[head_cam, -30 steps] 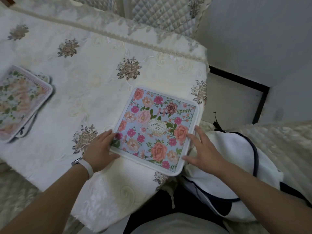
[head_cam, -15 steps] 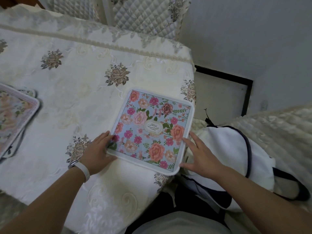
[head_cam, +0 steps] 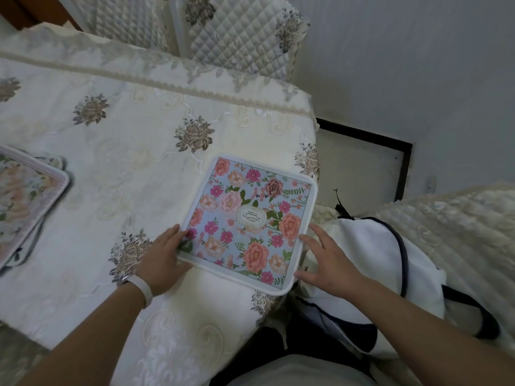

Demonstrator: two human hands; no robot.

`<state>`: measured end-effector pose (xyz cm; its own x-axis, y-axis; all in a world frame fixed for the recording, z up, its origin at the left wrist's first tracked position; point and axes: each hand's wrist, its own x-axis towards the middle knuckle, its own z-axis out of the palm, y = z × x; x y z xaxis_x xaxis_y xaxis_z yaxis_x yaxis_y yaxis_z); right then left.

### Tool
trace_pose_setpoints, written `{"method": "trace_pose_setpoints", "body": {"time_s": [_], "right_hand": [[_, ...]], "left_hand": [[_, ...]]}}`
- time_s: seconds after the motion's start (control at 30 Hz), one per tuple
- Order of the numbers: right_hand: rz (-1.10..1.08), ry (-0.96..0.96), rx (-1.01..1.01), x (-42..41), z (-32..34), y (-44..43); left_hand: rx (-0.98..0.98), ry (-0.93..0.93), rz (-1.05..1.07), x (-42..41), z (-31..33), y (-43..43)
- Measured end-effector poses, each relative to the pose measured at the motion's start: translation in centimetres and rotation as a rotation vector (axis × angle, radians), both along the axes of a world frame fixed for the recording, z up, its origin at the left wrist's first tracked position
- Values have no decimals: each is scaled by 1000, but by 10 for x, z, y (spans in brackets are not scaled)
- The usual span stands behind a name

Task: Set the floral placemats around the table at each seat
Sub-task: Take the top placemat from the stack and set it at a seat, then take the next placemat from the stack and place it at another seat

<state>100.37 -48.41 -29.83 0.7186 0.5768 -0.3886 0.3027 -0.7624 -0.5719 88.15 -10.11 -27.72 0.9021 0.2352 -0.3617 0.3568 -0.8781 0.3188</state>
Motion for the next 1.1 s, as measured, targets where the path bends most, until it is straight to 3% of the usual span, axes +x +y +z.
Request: {"method": "trace_pose_setpoints", "body": {"time_s": [0.17,0.33,0.53,0.87,1.1], "right_hand": [[-44,-58,48,14,21,6],[64,-172,175,38,49,31],[424,-256,185,41,82,107],[870,-456,208,-67,153,211],[1066,-561,202,-183,171,261]], "left_hand": [[-42,-41,173,-15,18,-22],[-112,-112,330,-42,49,-48],[140,-188,373,-95,96,-64],[490,-62,662,-244,142,-62],[556,-104,784,-358,159,-66]]}}
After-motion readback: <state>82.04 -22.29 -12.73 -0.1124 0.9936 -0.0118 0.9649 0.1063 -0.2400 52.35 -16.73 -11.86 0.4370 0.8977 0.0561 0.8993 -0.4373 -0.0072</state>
